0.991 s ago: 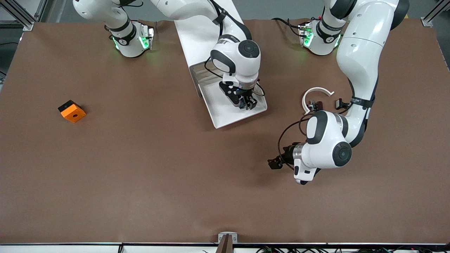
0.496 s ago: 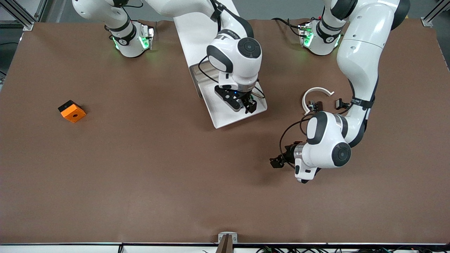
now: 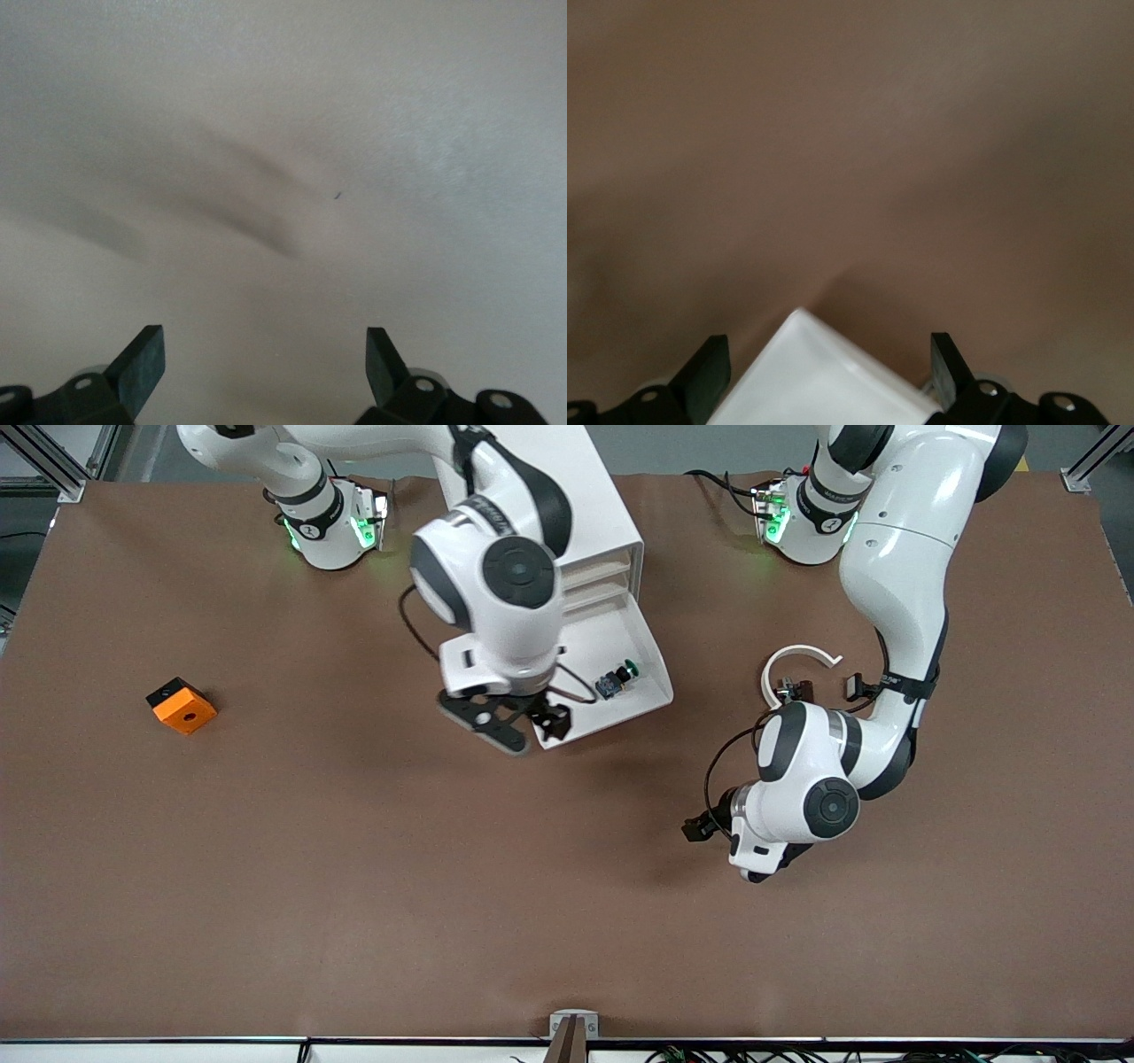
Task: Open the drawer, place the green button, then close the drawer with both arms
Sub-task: 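Lift the right gripper out of the drawer and retract it to rest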
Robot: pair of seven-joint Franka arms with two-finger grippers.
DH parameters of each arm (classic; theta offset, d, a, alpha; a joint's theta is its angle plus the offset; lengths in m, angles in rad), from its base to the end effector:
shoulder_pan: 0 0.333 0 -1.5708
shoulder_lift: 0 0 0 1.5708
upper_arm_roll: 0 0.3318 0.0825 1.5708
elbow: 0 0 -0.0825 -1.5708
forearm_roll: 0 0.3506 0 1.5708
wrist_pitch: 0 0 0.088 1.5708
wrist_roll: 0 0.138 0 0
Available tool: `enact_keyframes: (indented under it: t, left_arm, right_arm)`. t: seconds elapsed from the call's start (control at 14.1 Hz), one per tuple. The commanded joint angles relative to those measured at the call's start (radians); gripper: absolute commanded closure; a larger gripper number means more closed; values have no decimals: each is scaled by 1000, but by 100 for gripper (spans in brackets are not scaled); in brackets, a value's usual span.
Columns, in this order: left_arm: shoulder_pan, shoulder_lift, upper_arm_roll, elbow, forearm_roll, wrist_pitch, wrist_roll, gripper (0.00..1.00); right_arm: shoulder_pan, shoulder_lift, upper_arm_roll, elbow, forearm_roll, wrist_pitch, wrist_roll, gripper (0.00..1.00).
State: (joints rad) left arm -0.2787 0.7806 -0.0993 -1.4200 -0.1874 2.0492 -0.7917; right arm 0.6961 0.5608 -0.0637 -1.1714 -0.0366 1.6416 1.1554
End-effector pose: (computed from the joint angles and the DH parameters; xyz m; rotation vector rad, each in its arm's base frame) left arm 0.6417 -0.2581 0.2254 2.8996 0.7967 -0.3808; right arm 0.5456 0.4070 0.4506 2.9295 -0.7645 -0.0014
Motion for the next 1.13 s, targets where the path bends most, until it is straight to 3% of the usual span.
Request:
enact_keyframes:
  t: [0.0, 0.42, 0.71, 1.06]
  left_arm:
    - [-19, -41, 3, -79, 42, 32, -12, 0]
    - [-83, -99, -7, -164, 103, 34, -89, 0]
    - [-137, -104, -7, -169, 105, 32, -159, 0]
    - [-201, -104, -11, -181, 105, 22, -213, 0]
  right_arm:
    - [-127, -73, 18, -16, 4, -75, -198, 0]
    - [-420, -151, 19, -17, 6, -196, -618, 0]
    - [-607, -194, 18, -16, 6, -253, -963, 0]
    - [-691, -222, 15, 18, -14, -302, -1008, 0]
